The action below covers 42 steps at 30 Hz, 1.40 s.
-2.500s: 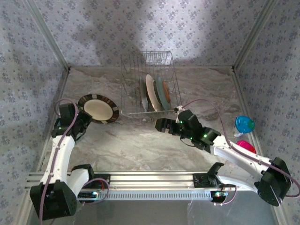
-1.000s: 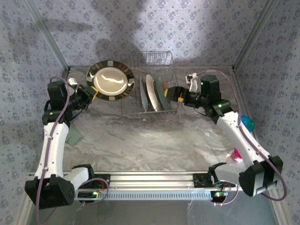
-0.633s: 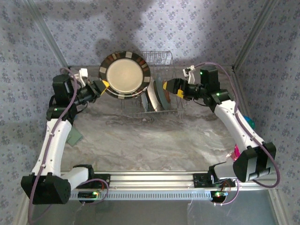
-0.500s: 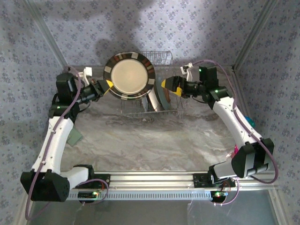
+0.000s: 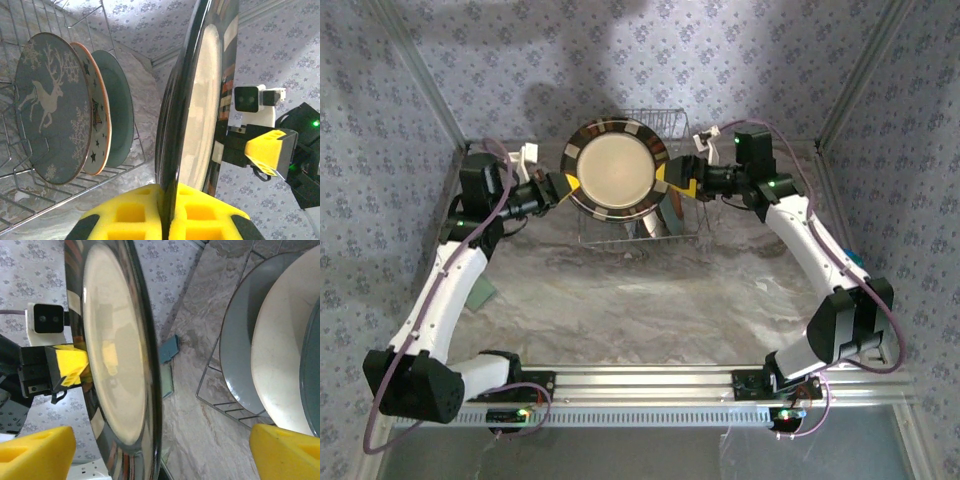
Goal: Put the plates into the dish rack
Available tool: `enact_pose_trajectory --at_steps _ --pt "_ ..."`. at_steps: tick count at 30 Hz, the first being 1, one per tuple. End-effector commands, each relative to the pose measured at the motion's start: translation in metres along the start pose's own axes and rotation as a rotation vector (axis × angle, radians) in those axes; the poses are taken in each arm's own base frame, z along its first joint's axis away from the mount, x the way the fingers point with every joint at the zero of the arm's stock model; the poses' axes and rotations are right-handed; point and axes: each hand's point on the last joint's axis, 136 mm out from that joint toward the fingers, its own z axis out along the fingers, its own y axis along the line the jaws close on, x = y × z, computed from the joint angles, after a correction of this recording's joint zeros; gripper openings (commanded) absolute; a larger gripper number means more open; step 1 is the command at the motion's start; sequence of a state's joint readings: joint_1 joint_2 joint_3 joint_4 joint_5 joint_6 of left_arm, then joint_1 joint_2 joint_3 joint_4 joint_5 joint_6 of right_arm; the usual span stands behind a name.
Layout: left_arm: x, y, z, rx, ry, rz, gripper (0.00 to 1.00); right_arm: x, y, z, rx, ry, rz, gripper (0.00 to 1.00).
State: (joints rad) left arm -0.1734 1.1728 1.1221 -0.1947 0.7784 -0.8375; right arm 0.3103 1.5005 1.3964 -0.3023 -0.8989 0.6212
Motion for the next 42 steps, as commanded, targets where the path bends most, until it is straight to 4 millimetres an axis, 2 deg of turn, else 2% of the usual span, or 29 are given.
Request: enact_pose_trajectory --at_steps 1,9,16,25,26,32,37,38,40,42 --pt "-0.012 -0.05 -0.006 0.155 -0.049 0.152 0.0 -0.005 0.013 0.003 -0.041 0.0 -0.039 0.83" --pt "-0.005 -0.041 0.0 0.146 -0.027 0.137 0.0 -0.008 0.013 0.002 -0.025 -0.021 -0.048 0.54" --pt "-0.002 -0.036 0.007 0.145 -0.02 0.122 0.0 -0.007 0.01 0.004 -0.046 -0.029 -0.026 0.34" --pt "0.002 -0.033 0.015 0.144 -0.009 0.112 0.0 -0.004 0.014 0.003 -0.087 -0.029 -0.02 0.3" --pt "0.002 -0.034 0.015 0.143 -0.008 0.113 0.0 -0.004 0.014 0.003 -0.09 -0.03 -0.019 0.28" --pt "0.002 -0.032 0.018 0.136 -0.004 0.11 0.0 -0.007 0.014 0.0 -0.089 -0.045 -0.017 0.0" --pt "0.003 -0.023 0.019 0.094 -0.002 0.108 0.0 -0.01 0.022 -0.008 -0.087 -0.076 -0.03 0.0" --pt "0.003 -0.021 0.02 0.085 -0.001 0.111 0.02 -0.012 0.024 -0.01 -0.084 -0.089 -0.033 0.0" --pt "0.004 -0.016 0.021 0.058 0.004 0.113 0.13 -0.014 0.028 -0.014 -0.072 -0.113 -0.035 0.0" --pt "0.004 -0.011 0.02 0.031 0.006 0.117 0.3 -0.016 0.033 -0.018 -0.056 -0.139 -0.037 0.0"
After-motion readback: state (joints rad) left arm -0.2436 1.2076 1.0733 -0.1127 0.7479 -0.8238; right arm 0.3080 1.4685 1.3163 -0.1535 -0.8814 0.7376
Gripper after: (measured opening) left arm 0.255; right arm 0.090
